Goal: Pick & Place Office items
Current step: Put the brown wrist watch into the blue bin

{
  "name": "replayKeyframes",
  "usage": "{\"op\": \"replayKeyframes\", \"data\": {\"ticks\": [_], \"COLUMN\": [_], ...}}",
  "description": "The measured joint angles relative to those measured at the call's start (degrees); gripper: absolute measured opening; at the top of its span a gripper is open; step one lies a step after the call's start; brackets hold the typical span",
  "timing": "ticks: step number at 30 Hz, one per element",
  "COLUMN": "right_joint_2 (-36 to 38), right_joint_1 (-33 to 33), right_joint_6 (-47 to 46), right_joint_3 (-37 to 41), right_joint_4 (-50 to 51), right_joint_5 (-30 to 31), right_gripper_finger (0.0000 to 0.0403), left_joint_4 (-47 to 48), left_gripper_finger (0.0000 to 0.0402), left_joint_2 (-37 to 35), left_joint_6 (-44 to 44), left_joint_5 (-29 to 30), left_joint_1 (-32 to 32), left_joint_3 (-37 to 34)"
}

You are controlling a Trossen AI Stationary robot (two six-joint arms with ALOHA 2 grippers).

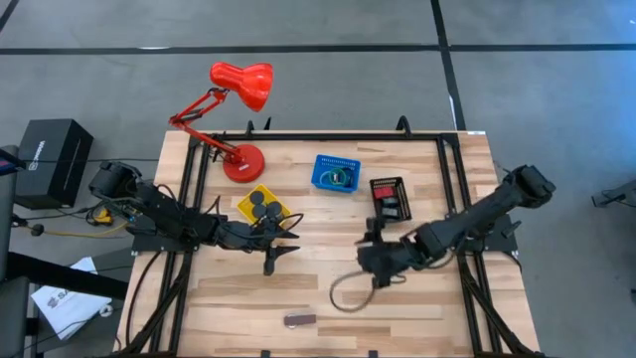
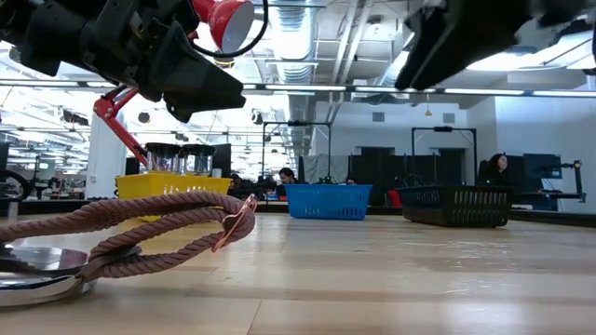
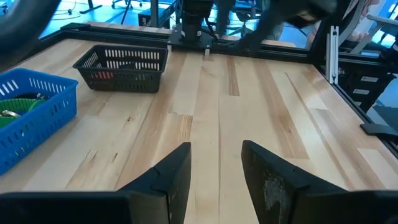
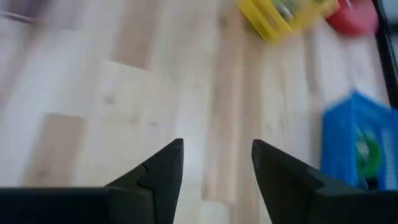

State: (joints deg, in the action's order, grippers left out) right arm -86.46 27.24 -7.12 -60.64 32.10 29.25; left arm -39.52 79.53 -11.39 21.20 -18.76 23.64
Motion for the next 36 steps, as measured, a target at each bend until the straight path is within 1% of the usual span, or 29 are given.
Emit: {"op": "replayKeyframes", "data": {"ticks": [5, 9, 13, 16, 18, 22, 27, 29, 31, 36], "right_joint_2": [0.07, 0.07, 0.07, 0.56, 1.50, 4.51, 8.65, 10.11, 10.81, 8.96], "right_joint_1": [4.20, 3.81, 1.65, -0.82, -2.91, -6.79, -10.36, -11.49, -12.57, -14.95], "right_joint_6": [7.35, 8.81, 8.62, 8.05, 5.40, 0.69, 0.18, 1.04, 2.38, 9.07], "right_joint_3": [0.02, 0.02, 1.24, 4.80, 7.00, 10.53, 14.99, 17.13, 18.77, 20.41], "right_joint_4": [-4.63, -5.77, -6.45, -7.89, -7.63, -7.65, -12.67, -16.50, -22.16, -44.41], "right_joint_5": [-0.90, -1.09, -2.62, -4.10, -4.10, -3.92, -4.31, -6.74, -11.50, -29.53], "right_gripper_finger": [0.0180, 0.0179, 0.0179, 0.0179, 0.0179, 0.0179, 0.0179, 0.0179, 0.0179, 0.0179], "left_joint_4": [-0.63, -0.92, -0.95, -0.97, -0.96, -0.98, -0.99, -0.99, -0.99, -1.01], "left_gripper_finger": [0.0136, 0.0136, 0.0136, 0.0136, 0.0136, 0.0136, 0.0136, 0.0136, 0.0136, 0.0136], "left_joint_2": [-0.01, -0.02, 0.00, -0.02, -0.01, -0.02, 0.00, -0.02, -0.02, 0.00], "left_joint_6": [-1.16, -2.18, -2.23, -2.23, -2.23, -2.22, -2.21, -2.21, -2.21, -2.21], "left_joint_5": [0.01, 0.01, 0.03, 0.05, 0.07, 0.25, 0.25, 0.25, 0.25, 0.23], "left_joint_1": [-0.01, -0.01, 0.00, -0.02, -0.01, 0.01, 0.44, 0.46, 0.46, 0.46], "left_joint_3": [0.00, 0.00, 0.00, 0.00, 0.00, 0.00, 0.00, 0.00, 0.00, 0.00]}}
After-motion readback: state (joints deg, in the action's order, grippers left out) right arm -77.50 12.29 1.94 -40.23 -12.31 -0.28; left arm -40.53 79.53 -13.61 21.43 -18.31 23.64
